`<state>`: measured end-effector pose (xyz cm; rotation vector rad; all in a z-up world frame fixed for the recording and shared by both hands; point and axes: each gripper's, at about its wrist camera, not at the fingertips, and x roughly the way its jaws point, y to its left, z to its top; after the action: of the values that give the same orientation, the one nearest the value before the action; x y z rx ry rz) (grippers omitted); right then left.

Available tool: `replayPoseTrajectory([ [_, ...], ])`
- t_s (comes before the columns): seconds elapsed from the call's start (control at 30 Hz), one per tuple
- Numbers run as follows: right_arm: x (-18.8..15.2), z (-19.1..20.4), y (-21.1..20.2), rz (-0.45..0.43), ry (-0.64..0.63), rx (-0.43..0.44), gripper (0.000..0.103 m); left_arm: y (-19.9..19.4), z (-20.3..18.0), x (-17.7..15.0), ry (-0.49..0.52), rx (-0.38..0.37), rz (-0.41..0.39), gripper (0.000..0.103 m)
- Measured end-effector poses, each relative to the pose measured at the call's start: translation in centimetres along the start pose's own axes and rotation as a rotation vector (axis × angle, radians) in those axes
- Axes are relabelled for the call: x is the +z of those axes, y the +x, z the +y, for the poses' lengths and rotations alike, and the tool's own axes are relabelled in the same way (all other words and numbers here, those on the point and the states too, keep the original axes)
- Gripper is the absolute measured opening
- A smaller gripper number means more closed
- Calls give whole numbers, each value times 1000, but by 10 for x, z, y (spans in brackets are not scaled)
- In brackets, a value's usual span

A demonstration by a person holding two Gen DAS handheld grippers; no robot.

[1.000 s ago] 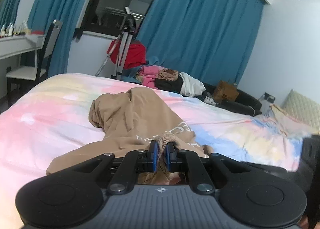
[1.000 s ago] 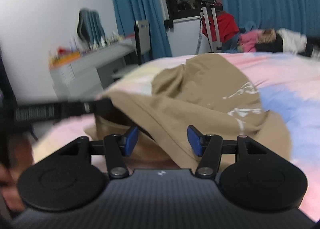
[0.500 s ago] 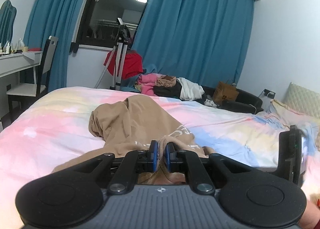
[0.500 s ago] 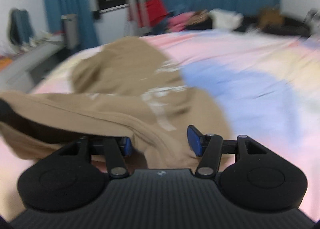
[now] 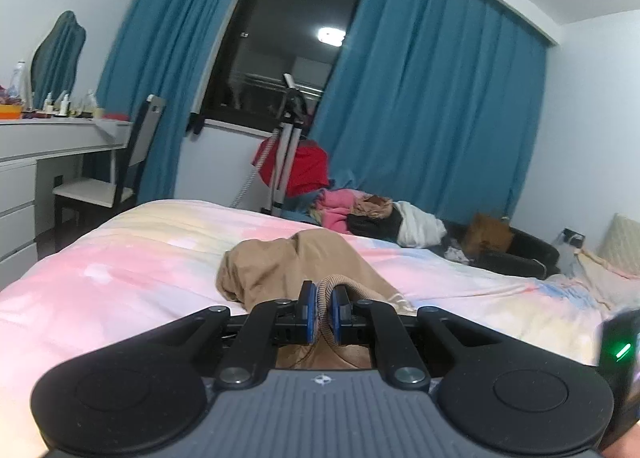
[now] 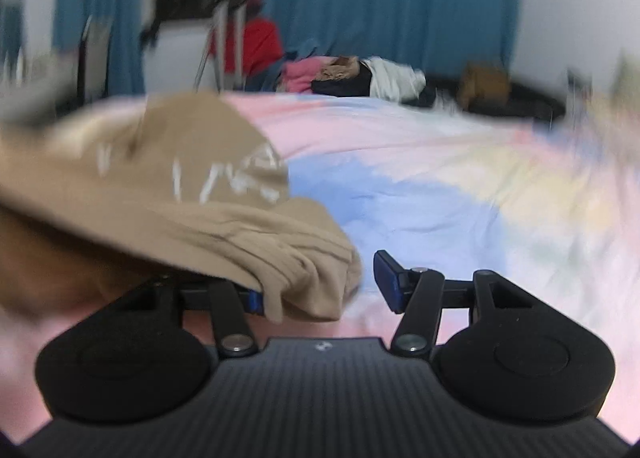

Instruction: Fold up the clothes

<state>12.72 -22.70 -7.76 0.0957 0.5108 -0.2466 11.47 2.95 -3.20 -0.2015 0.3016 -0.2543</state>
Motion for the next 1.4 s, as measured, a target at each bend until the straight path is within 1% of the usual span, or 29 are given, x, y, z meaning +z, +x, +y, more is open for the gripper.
replayPoseTrajectory([
  [0.03,3,-11,0,4,91,38,46,2,0,-1,3,0,16,9],
  [0.07,5,-17,4,24,135,64,24,5,-1,-4,9,0,36,9],
  [0.1,6,-23,7,44,178,89,15,8,-2,-6,16,-1,57,9],
  [0.13,7,-29,11,64,221,114,12,11,-4,-9,22,-1,78,9],
  [0.17,8,-31,13,76,237,128,9,14,-6,-12,41,6,97,10],
  [0.2,9,-33,14,76,247,142,9,17,-8,-16,61,12,113,10],
  [0.27,14,-33,9,50,250,167,9,24,-11,-23,88,24,141,12],
  [0.33,20,-28,0,18,250,194,9,30,-12,-30,104,33,172,16],
  [0.43,27,-28,-12,-18,266,250,9,36,-16,-40,135,47,209,28],
  [0.5,32,-29,-16,-35,266,267,9,40,-21,-47,159,47,235,43],
  [0.57,33,-32,-22,-45,276,284,9,45,-28,-55,187,41,266,50],
  [0.67,35,-37,-26,-58,308,310,9,54,-45,-73,285,60,294,55],
  [0.7,36,-39,-27,-67,317,317,9,56,-49,-78,314,85,291,55],
  [0.77,38,-42,-28,-93,331,308,9,62,-51,-86,344,171,285,55],
  [0.83,39,-47,-29,-119,342,284,9,69,-44,-89,311,246,309,55],
  [0.9,39,-51,-29,-142,339,236,9,71,-31,-88,259,284,318,57],
  [0.93,39,-51,-26,-130,328,211,9,70,-25,-87,233,292,314,57],
  [1.0,38,-51,-19,-103,305,161,9,65,-15,-81,183,294,300,61],
  [1.07,35,-46,-10,-64,254,117,9,58,-9,-76,146,304,274,61],
  [1.13,32,-40,-2,-30,207,86,11,53,-5,-70,111,312,245,58],
  [1.2,29,-35,4,-5,163,74,11,52,-1,-62,75,318,221,50],
  [1.3,22,-24,9,45,68,58,17,55,7,-50,16,334,207,43],
  [1.37,12,-16,12,97,7,55,21,56,12,-47,-20,353,207,39],
  [1.4,6,-12,14,123,-23,53,21,57,15,-45,-38,363,207,38],
])
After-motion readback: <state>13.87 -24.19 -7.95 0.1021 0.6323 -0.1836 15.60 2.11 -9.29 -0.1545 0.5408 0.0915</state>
